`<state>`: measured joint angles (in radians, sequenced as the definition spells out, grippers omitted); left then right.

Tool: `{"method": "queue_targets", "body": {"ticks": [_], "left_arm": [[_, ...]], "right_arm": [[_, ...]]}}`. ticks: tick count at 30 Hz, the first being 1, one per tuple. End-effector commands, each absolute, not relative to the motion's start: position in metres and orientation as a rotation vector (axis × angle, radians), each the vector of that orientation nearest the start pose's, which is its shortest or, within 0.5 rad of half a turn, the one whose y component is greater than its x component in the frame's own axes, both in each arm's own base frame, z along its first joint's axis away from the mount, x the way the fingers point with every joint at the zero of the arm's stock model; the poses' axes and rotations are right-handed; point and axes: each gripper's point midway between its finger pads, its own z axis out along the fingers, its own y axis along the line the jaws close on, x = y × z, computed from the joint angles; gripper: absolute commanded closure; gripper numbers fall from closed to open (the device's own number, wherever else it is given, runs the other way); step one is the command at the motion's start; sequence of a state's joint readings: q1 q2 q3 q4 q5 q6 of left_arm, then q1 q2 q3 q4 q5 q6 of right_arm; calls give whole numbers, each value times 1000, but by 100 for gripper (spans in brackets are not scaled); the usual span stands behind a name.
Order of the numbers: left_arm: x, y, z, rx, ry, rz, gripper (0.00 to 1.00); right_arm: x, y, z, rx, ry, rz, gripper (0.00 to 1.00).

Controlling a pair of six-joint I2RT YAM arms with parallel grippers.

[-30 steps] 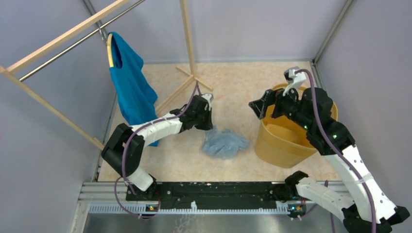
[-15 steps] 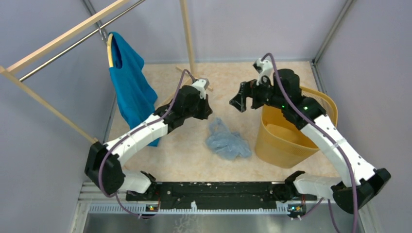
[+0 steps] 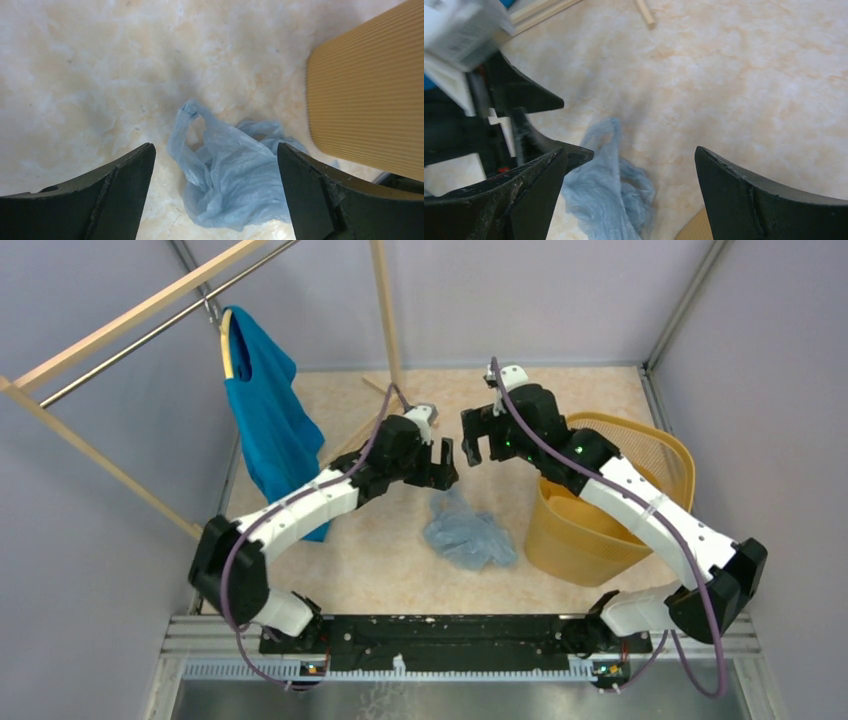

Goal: Put the trash bags into the trash bin

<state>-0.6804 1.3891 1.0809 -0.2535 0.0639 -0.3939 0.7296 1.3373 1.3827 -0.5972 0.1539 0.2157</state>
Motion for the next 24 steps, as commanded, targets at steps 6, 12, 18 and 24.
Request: {"method": "queue_targets", "body": {"ticks": [6,12,18,24], "left_arm": [[339,-325,116,326,2467,-678,2],[335,-332,87,314,2538,-686,2],[330,-315,68,318,2573,-554,2],[312,-318,64,331,2590,-636,13]], "right_arm": [[319,162,347,-111,1924,26,1],[311,141,355,-117,1914,-66,1],[298,139,363,-138,1877,8,1],[283,154,371,-216,1811,176,1]]}}
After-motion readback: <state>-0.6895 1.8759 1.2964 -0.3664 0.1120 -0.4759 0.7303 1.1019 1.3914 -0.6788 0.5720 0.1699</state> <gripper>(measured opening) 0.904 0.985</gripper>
